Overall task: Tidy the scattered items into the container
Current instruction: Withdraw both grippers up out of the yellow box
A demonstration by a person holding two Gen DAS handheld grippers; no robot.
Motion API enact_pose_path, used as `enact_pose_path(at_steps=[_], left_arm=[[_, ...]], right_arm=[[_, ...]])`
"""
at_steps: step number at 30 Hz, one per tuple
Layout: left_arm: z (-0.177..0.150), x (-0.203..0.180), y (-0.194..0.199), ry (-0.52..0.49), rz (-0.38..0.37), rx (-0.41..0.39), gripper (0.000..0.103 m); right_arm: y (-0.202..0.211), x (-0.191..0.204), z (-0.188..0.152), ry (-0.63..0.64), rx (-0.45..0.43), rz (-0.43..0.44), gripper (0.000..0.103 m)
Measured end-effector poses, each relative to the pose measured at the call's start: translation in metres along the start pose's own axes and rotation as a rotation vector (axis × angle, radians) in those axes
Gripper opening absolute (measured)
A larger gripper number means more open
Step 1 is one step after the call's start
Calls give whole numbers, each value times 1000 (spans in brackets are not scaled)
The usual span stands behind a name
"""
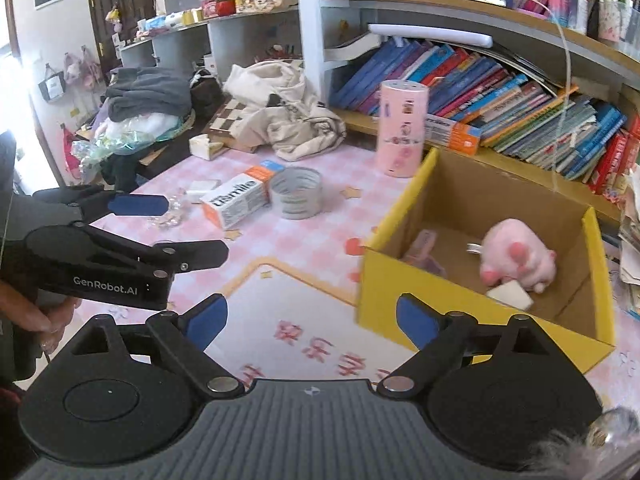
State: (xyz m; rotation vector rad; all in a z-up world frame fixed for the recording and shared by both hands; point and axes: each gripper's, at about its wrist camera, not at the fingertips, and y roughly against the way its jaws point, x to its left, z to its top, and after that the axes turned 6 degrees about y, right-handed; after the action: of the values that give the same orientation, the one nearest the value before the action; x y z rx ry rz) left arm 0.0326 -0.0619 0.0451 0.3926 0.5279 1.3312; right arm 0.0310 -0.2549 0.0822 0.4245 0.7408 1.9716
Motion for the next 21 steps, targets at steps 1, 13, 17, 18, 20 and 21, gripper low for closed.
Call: enact_pose_path(at_steps=[1,13,17,18,20,21], left_arm=[[0,4,1,2,-2,-3,98],[-13,58,17,12,-4,20,98],[-19,74,20,1,15,47,98],[-21,77,21,-5,18,54,98],[-25,83,23,-21,27,72,98],[-26,86,23,-28,32,81,98]], right_arm=[[-3,7,2,6,-1,-6,92],[-50,63,-3,39,14,-124,93],[-64,83,-6,35,36,-140,95],[-67,87,-6,32,40,-140,95],[-73,95,-7,28,50,-142,97],[-77,99,-7,29,61,-141,97]])
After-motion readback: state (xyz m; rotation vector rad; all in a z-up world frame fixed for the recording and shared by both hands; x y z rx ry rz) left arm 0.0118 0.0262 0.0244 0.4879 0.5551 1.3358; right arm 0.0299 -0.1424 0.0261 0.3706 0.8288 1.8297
